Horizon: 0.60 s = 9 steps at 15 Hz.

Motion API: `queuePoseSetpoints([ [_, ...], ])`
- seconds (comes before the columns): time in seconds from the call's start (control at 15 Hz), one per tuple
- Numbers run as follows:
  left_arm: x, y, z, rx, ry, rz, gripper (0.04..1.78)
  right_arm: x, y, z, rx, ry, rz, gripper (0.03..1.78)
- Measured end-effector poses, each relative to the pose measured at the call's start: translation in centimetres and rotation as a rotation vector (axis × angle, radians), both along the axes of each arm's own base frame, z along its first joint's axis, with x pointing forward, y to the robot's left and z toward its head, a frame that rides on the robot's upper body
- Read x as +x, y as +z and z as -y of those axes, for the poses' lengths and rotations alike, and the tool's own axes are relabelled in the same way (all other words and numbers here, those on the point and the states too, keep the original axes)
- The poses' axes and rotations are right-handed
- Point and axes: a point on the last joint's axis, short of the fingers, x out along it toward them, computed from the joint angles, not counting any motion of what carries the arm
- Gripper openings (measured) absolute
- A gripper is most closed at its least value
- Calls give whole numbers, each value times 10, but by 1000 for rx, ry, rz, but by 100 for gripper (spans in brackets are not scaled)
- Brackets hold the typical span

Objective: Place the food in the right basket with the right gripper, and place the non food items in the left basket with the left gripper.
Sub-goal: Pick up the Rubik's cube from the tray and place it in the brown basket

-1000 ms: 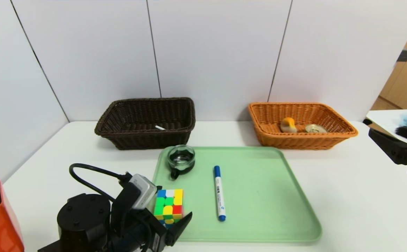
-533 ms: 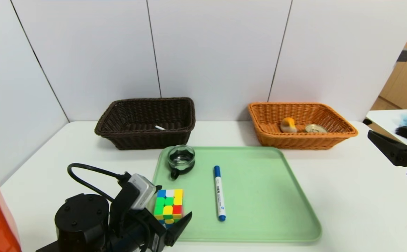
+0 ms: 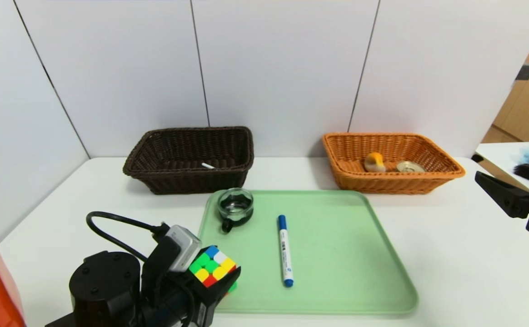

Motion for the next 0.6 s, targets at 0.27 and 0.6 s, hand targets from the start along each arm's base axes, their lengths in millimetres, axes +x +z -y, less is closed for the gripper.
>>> queuePoseSetpoints([
  [0.27, 0, 0, 0, -1, 0, 1, 100, 1, 0, 0, -1, 2, -3, 170],
  [0.6, 10, 31, 8, -99, 0, 129, 100, 1, -2, 0, -3, 1, -7, 170],
])
